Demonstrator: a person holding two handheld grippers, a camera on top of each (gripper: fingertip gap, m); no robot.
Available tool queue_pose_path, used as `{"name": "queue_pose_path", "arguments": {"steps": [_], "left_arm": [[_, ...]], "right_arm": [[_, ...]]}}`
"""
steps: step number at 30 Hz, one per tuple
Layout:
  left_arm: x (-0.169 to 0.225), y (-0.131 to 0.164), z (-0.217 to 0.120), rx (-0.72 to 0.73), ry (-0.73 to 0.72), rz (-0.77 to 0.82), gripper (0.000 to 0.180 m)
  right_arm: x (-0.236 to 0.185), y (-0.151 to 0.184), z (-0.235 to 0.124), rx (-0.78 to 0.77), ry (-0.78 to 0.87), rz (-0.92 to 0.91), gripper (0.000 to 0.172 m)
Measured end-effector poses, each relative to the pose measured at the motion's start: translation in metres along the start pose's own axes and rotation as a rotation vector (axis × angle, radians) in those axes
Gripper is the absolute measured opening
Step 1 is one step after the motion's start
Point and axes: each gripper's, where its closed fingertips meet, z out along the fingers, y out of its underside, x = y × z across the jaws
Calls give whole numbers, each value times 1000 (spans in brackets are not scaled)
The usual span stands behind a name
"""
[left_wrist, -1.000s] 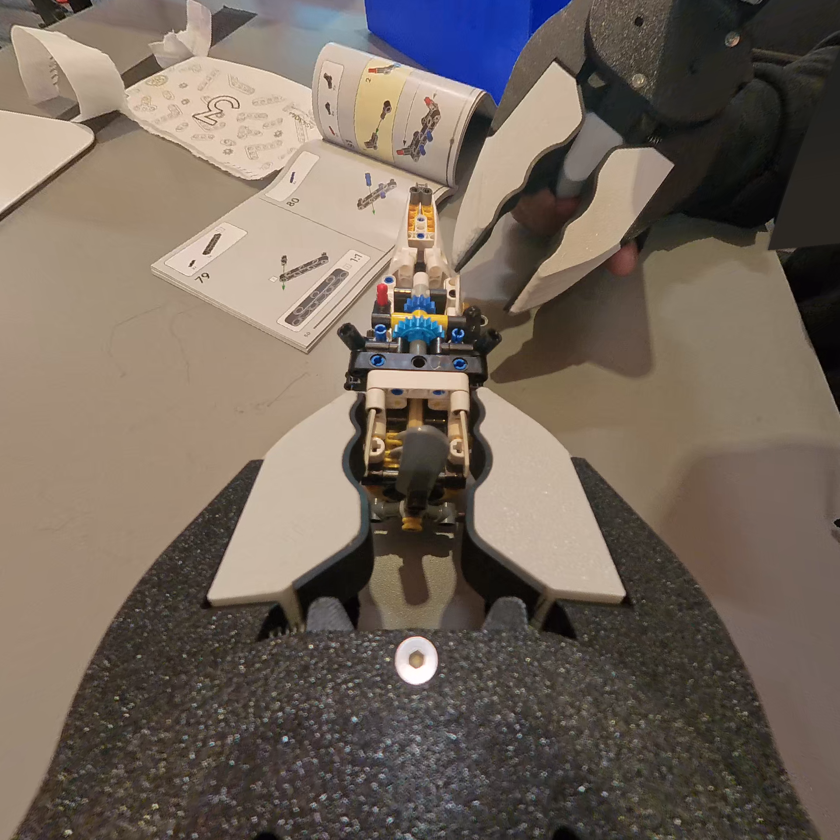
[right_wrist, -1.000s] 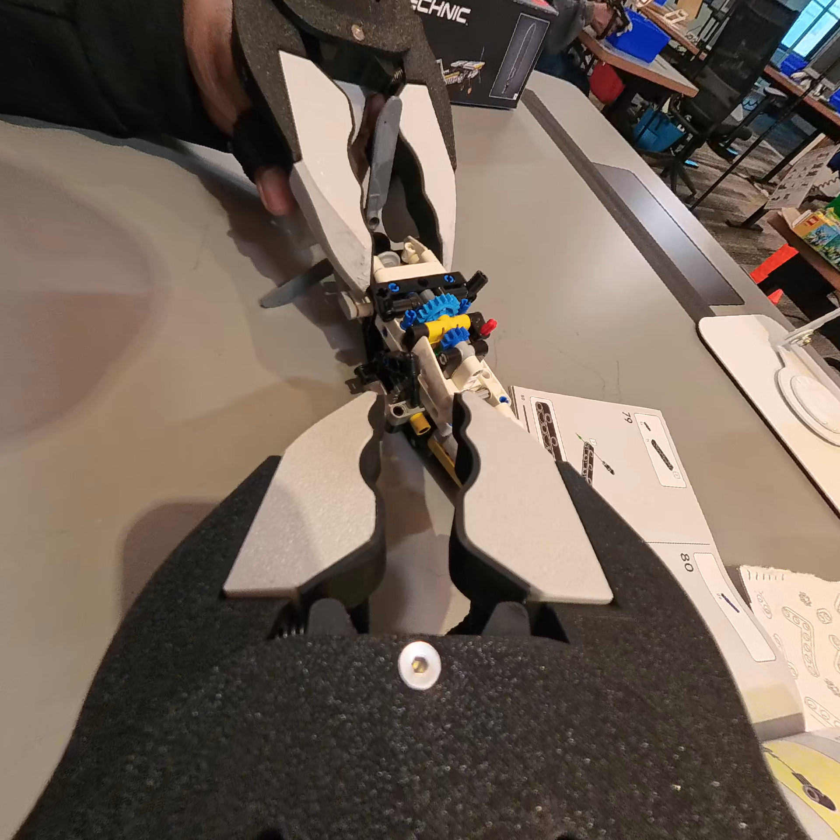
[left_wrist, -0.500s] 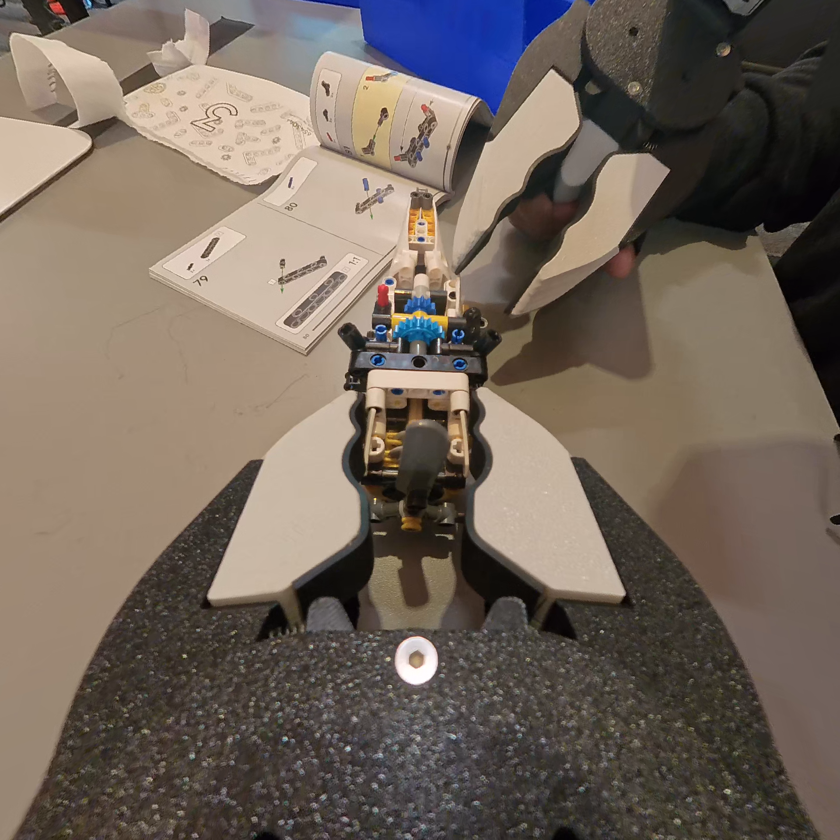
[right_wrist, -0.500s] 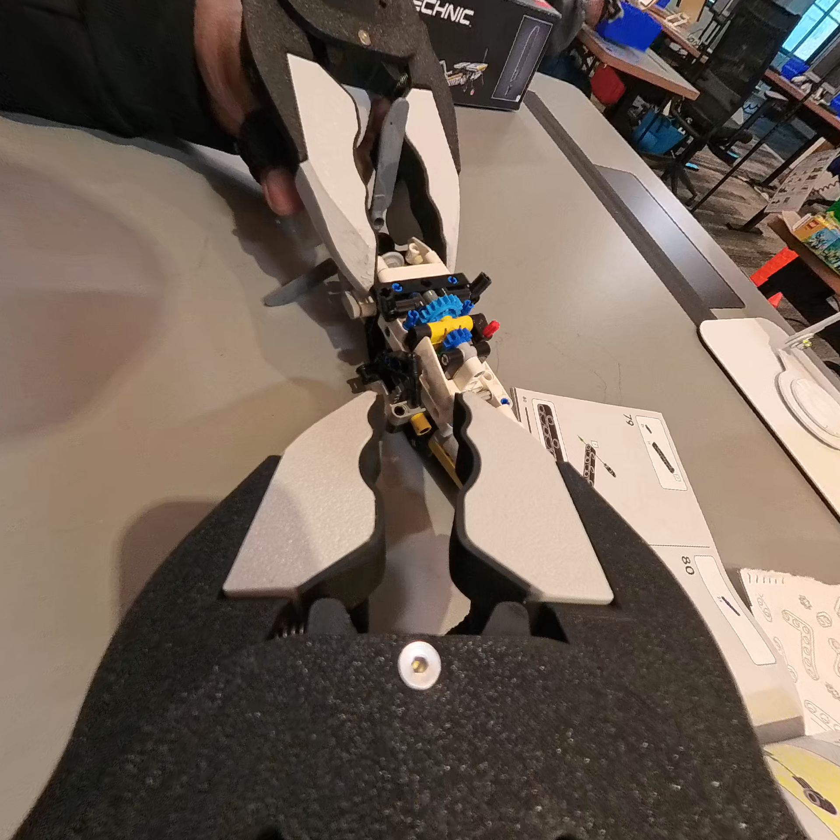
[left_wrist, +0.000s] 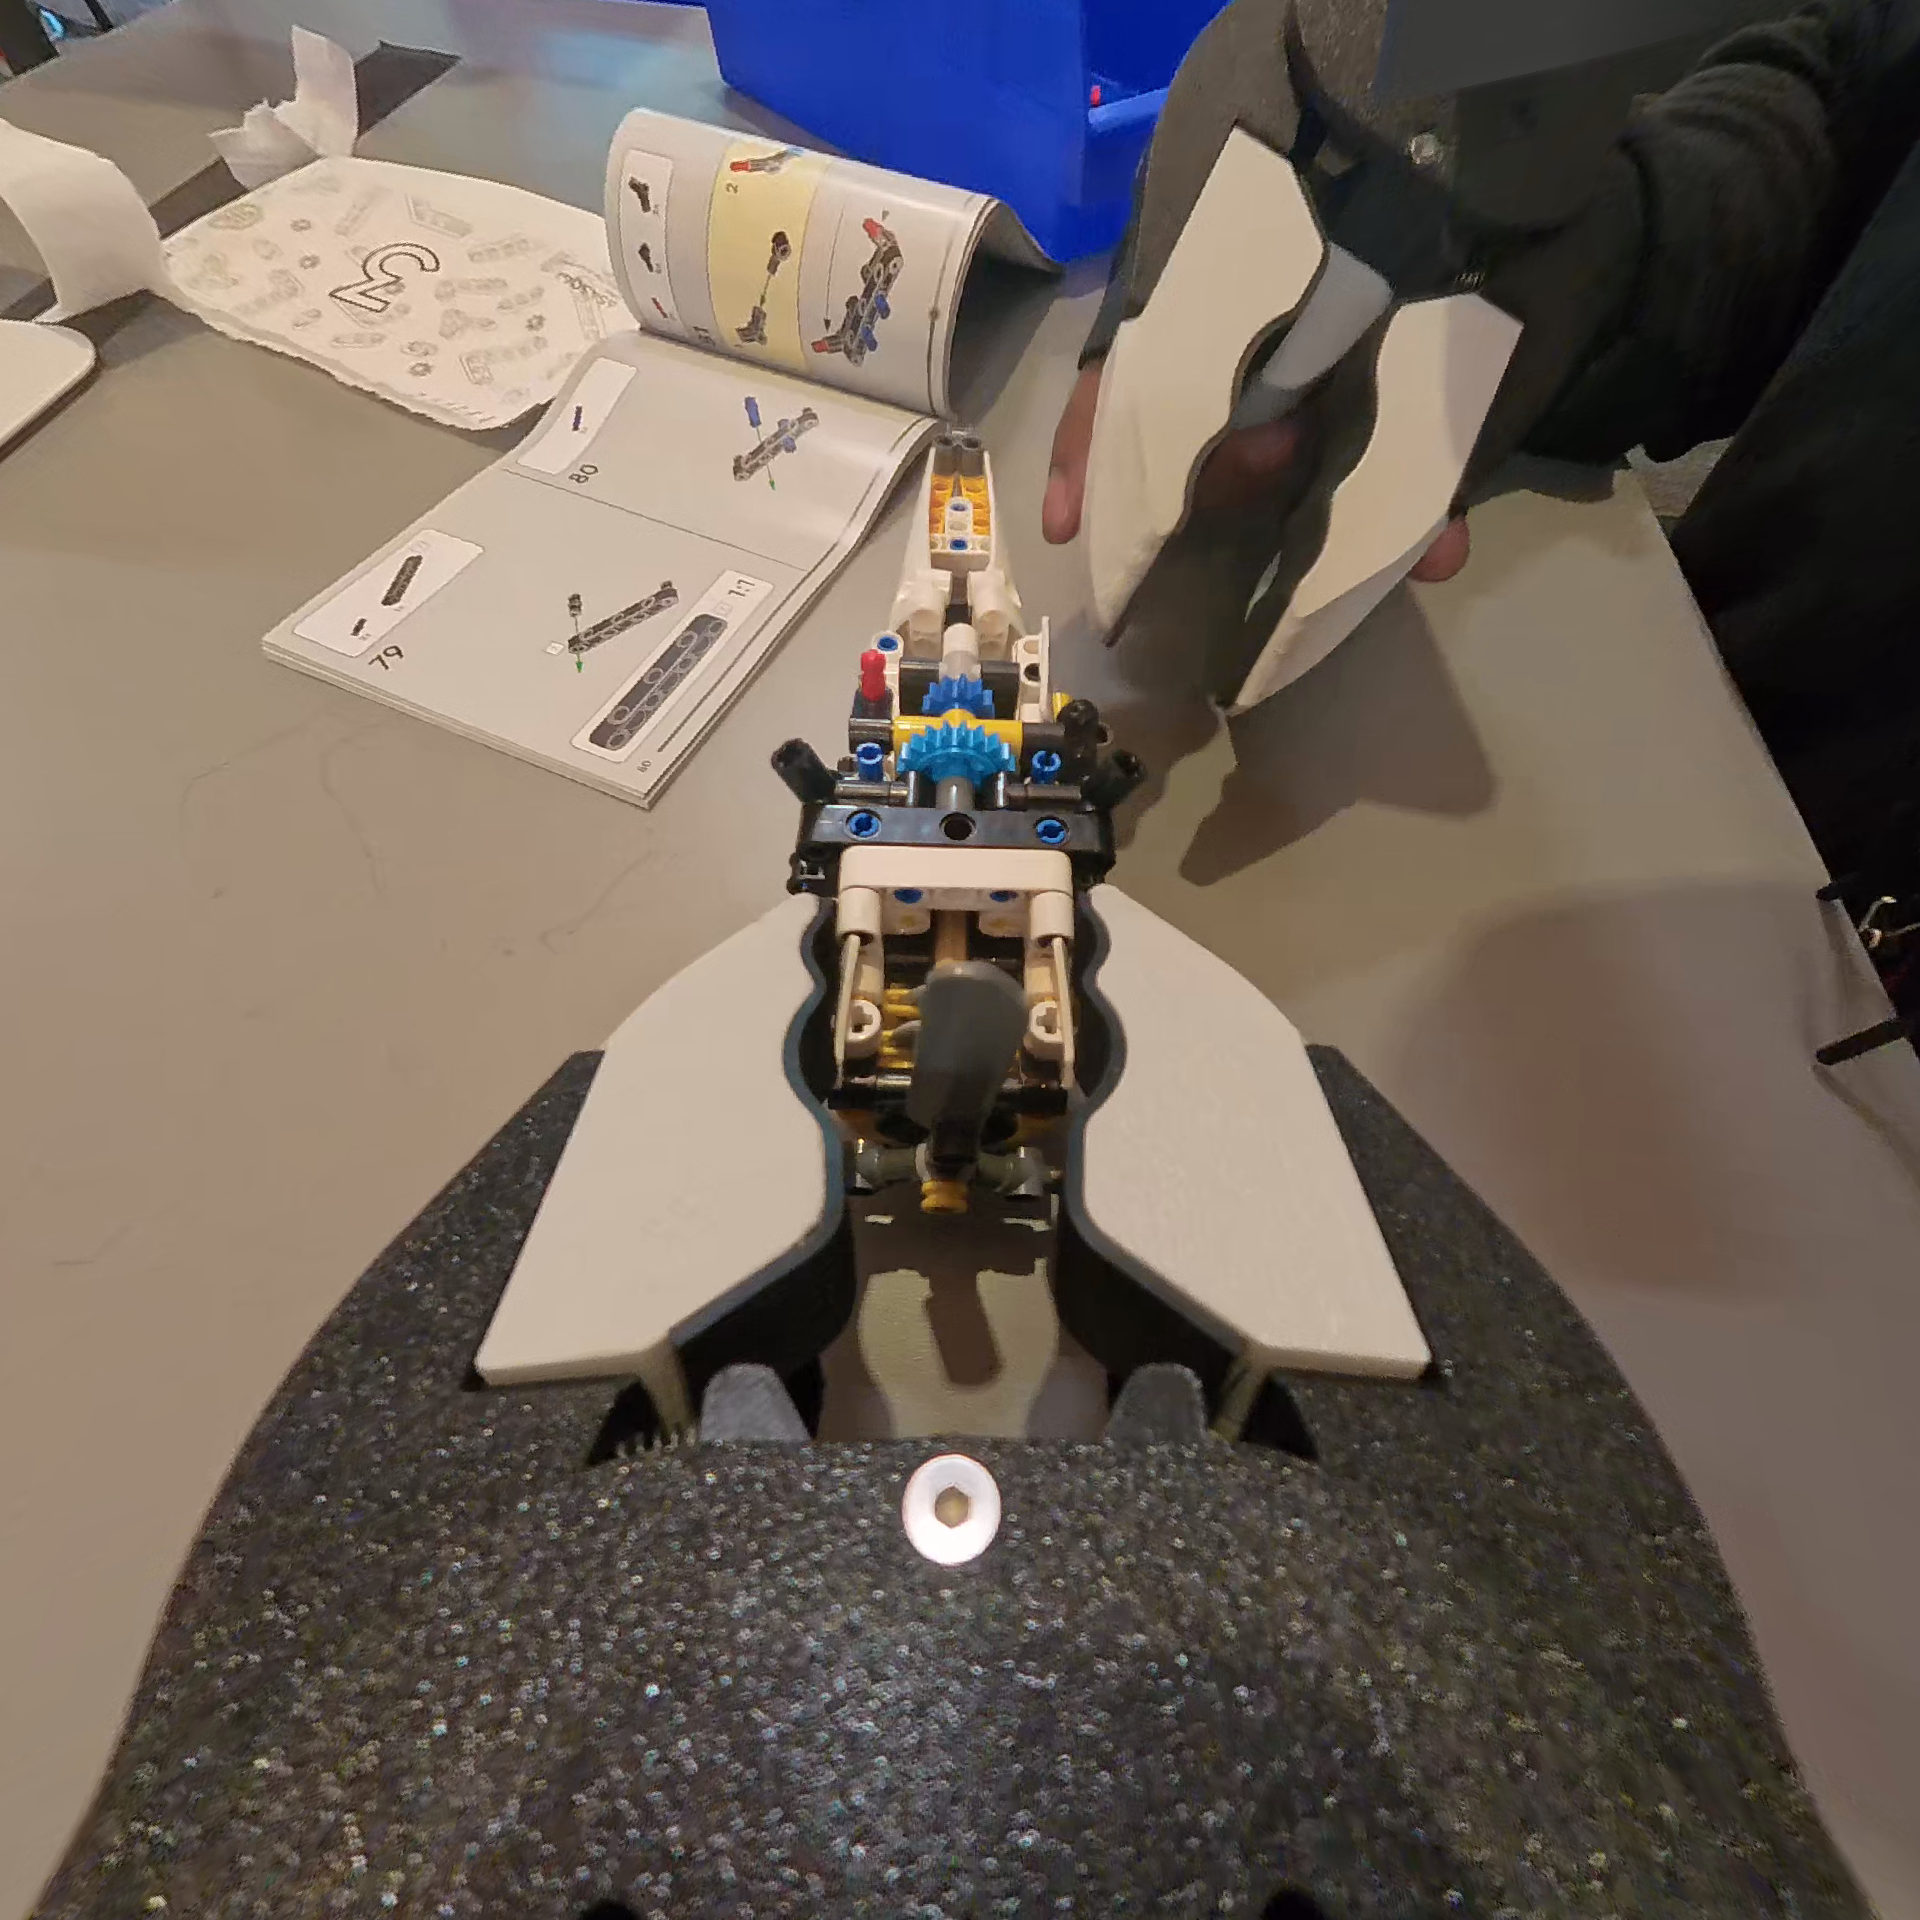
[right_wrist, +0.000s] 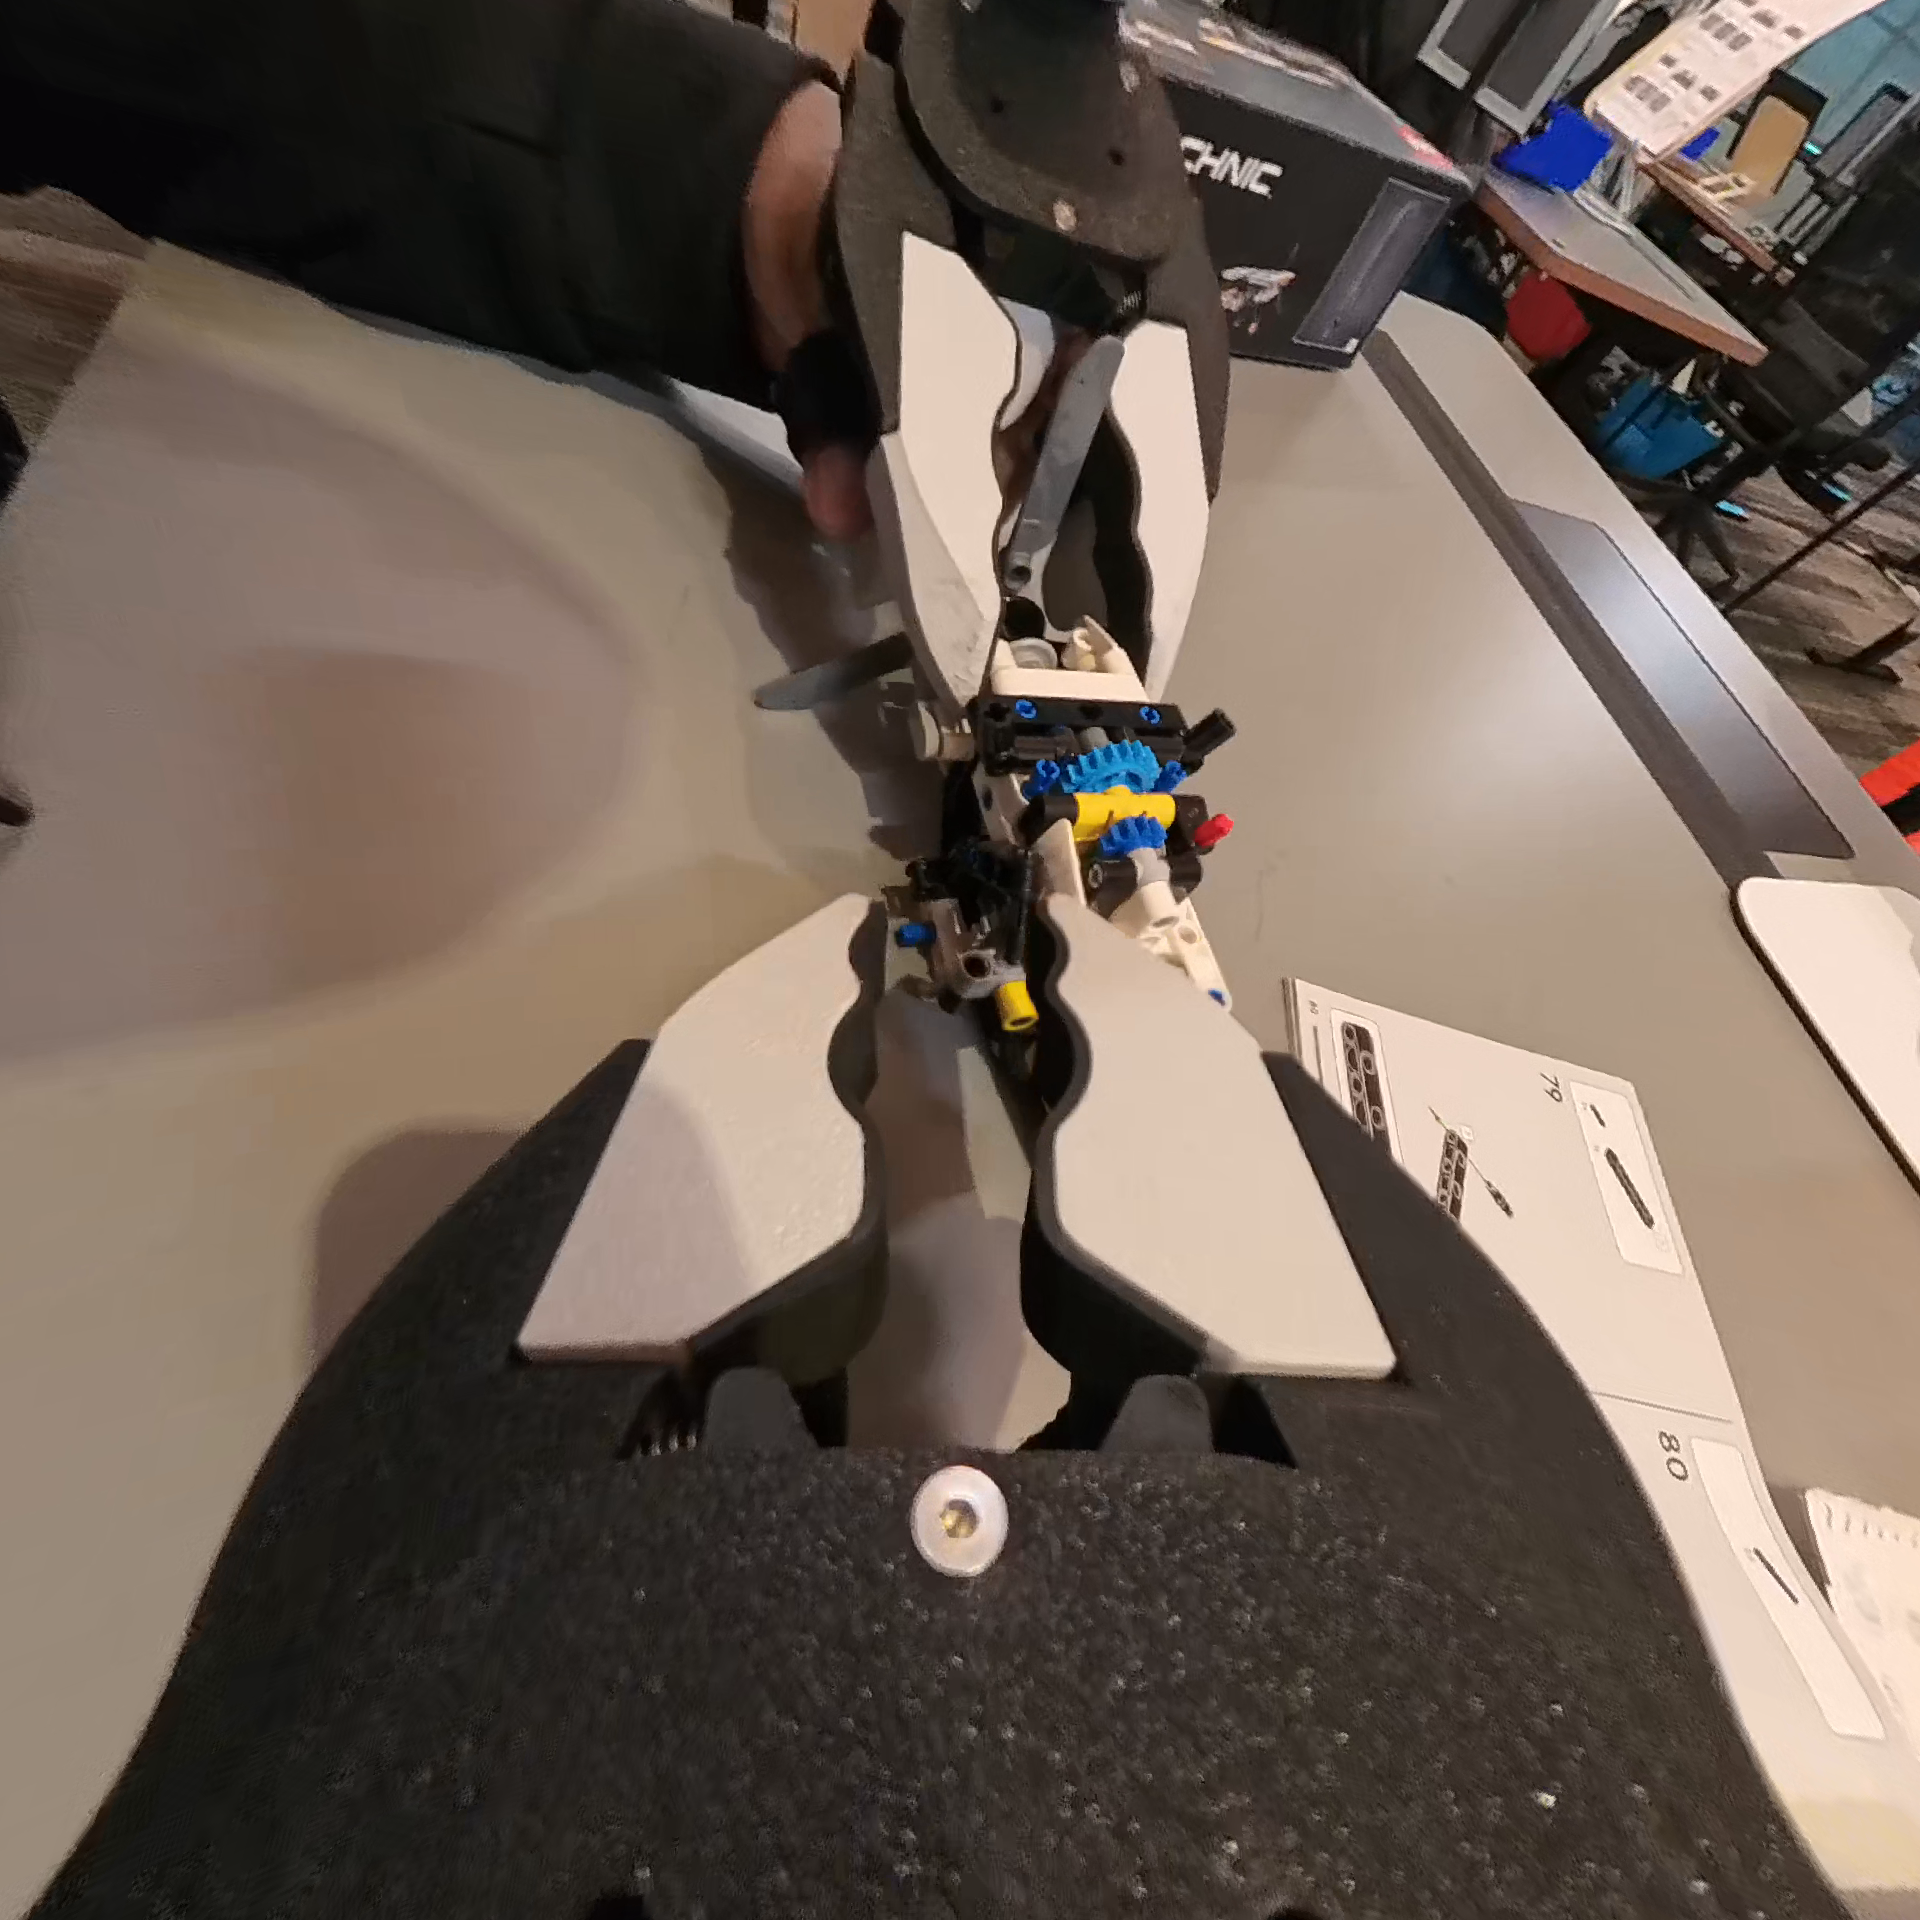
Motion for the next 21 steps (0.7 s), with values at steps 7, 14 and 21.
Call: {"name": "queue_pose_path", "arguments": {"steps": [7, 14, 21], "left_arm": [[14, 0, 1, 5, 73, 34, 45], [34, 1, 0, 10, 191, 63, 44], [47, 3, -4, 6, 277, 93, 44]], "right_arm": [[1, -13, -8, 76, -26, 30, 26], [4, -22, -23, 105, -126, 86, 30], [2, -23, -29, 41, -210, 11, 34]]}}
